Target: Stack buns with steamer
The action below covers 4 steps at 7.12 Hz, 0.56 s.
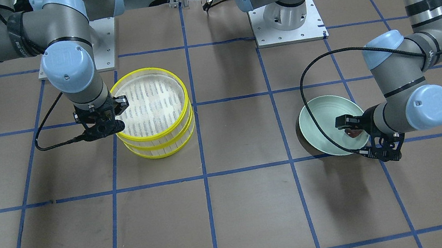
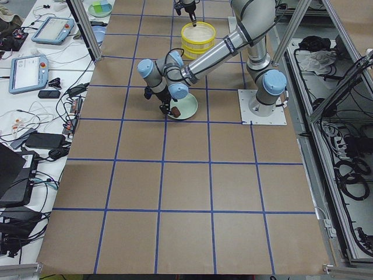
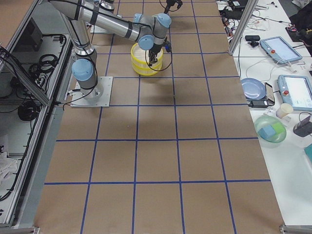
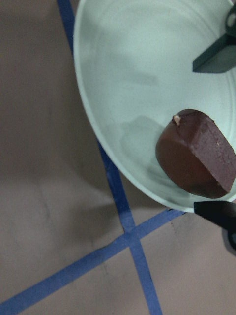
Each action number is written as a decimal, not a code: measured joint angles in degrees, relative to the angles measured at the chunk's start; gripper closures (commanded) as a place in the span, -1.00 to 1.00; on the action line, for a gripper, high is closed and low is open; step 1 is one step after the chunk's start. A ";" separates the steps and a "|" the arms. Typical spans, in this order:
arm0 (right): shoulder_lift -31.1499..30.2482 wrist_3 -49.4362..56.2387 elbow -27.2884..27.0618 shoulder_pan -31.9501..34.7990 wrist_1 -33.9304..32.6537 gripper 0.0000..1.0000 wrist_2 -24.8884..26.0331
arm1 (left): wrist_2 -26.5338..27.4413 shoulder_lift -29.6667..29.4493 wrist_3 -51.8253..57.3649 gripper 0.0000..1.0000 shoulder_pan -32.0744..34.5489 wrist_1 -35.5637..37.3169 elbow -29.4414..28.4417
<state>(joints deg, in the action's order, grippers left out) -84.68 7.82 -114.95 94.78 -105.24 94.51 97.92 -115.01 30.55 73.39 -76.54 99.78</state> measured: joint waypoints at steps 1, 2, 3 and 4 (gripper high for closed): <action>0.02 0.00 -0.01 0.02 -0.03 1.00 -0.02 | -0.03 -0.01 -0.25 0.99 0.00 -0.27 0.06; 0.04 -0.02 -0.01 0.07 -0.05 1.00 -0.05 | -0.07 -0.02 -0.10 1.00 0.00 -0.34 0.05; 0.04 -0.06 -0.01 0.11 -0.05 1.00 -0.05 | -0.09 -0.03 0.12 1.00 0.00 -0.34 0.02; 0.07 -0.08 -0.01 0.13 -0.04 1.00 0.02 | -0.12 -0.03 0.31 1.00 0.00 -0.27 -0.04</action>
<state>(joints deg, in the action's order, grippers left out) -84.61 7.74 -114.96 94.91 -105.28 94.54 97.80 -115.04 30.86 73.39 -76.81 99.74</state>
